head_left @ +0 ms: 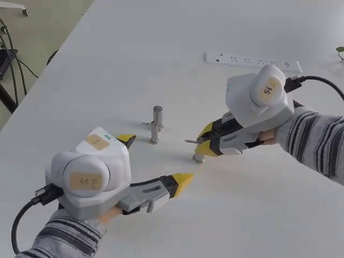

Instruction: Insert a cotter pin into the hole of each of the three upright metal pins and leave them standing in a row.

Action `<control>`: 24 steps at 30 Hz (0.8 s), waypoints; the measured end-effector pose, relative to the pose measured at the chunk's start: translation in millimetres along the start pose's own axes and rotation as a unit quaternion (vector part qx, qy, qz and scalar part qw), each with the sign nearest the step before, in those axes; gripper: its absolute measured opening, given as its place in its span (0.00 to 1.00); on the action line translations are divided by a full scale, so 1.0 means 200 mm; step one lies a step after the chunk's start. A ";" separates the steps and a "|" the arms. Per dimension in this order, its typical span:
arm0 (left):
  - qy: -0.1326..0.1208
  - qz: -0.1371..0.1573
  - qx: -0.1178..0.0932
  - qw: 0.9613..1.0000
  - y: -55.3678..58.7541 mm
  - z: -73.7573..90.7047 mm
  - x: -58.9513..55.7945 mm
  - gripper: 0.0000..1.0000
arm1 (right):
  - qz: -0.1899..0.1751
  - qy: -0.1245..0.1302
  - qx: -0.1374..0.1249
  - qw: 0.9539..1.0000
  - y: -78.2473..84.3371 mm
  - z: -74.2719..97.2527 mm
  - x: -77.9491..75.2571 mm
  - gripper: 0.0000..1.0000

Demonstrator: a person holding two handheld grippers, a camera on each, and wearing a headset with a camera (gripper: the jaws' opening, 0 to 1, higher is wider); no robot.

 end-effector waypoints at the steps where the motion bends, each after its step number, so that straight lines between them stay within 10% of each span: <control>1: 0.000 0.001 -0.001 1.000 0.00 0.00 0.00 0.82 | 0.001 -0.001 0.002 1.000 0.00 0.00 -0.01 0.08; 24: -0.007 -0.007 -0.010 1.000 0.01 0.01 0.03 0.94 | 0.017 -0.012 0.022 1.000 -0.06 -0.05 -0.14 0.08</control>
Point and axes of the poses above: the centre of the closed fingertips' face, and the gripper's own axes: z roughly backward along the fingers, x roughly to its left, y roughly out of its underside, the point moved 6 cm from there along z, roughly backward along the fingers, and after that the axes turned 7 degrees about -y, right-handed, at the moved point
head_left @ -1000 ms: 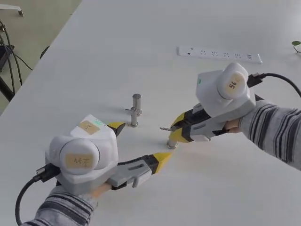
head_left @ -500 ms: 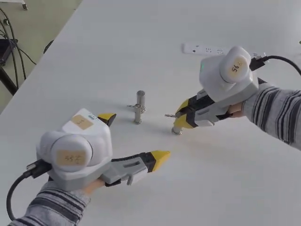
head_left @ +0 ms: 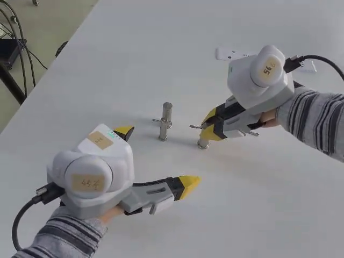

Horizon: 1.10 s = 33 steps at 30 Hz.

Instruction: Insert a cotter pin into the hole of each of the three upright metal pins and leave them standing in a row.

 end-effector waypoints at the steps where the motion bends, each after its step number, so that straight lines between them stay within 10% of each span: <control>1: 0.000 0.001 0.000 1.000 0.00 0.00 0.00 0.94 | -0.001 -0.001 0.000 1.000 0.00 0.00 0.00 0.08; 27: -0.002 -0.006 0.017 1.000 0.02 -0.01 0.00 0.99 | 0.013 -0.004 0.003 1.000 0.03 0.01 -0.01 0.16; 33: -0.005 -0.004 0.017 1.000 0.03 -0.01 0.01 0.99 | -0.022 0.008 -0.047 0.999 -0.03 0.03 -0.02 0.20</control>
Point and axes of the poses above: the centre of the closed fingertips' face, and the gripper's own axes: z roughly backward along the fingers, x roughly to its left, y roughly out of its underside, the point moved 6 cm from there along z, roughly backward along the fingers, and after that the axes turned 7 degrees about -y, right-handed, at the moved point
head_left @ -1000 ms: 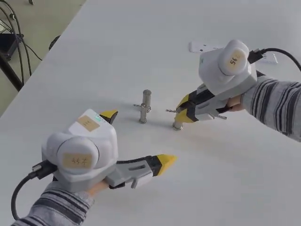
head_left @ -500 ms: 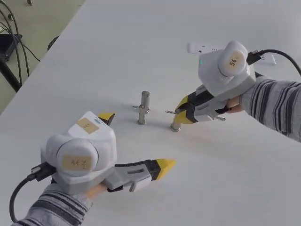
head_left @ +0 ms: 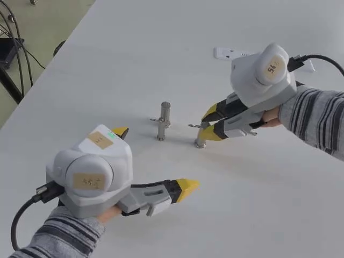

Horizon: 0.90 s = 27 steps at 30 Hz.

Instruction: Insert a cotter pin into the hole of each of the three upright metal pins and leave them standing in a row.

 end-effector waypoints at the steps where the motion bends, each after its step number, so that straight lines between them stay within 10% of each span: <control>1: 0.000 0.000 -0.001 1.000 0.00 0.00 0.00 0.99 | -0.012 0.003 -0.014 1.000 -0.02 0.00 0.00 0.21; 6: 0.001 -0.002 0.003 1.000 0.01 0.00 0.00 0.99 | -0.063 0.029 -0.075 0.995 -0.12 -0.03 -0.05 0.21; 27: 0.003 0.002 0.006 1.000 0.02 0.00 0.00 0.99 | -0.101 0.048 -0.079 0.991 -0.24 -0.26 -0.17 0.17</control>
Point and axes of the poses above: the centre of the closed fingertips' face, and the gripper's own axes: z roughly backward along the fingers, x roughly to its left, y roughly out of its underside, the point moved 6 cm from there along z, roughly backward along the fingers, and after that the axes turned 7 degrees about -y, right-handed, at the moved point
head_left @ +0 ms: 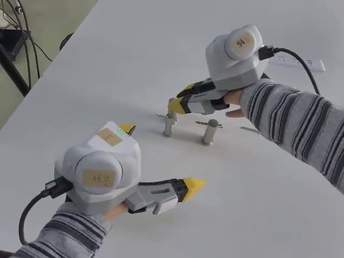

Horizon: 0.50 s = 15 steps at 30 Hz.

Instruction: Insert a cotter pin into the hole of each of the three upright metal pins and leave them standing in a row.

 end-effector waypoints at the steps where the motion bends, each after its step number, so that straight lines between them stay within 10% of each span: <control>1: 0.000 -0.001 0.000 1.000 0.00 0.00 0.00 0.98 | 0.001 0.000 0.002 1.000 0.00 -0.01 0.00 0.17; 15: 0.000 0.001 0.000 1.000 0.00 -0.01 0.01 0.97 | -0.014 -0.003 0.011 1.000 0.03 -0.05 -0.01 0.10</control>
Point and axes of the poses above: the centre of the closed fingertips' face, and the gripper's own axes: z roughly backward along the fingers, x roughly to its left, y roughly out of its underside, the point moved 6 cm from there along z, roughly backward along the fingers, and after that the axes turned 7 degrees about -y, right-handed, at the moved point
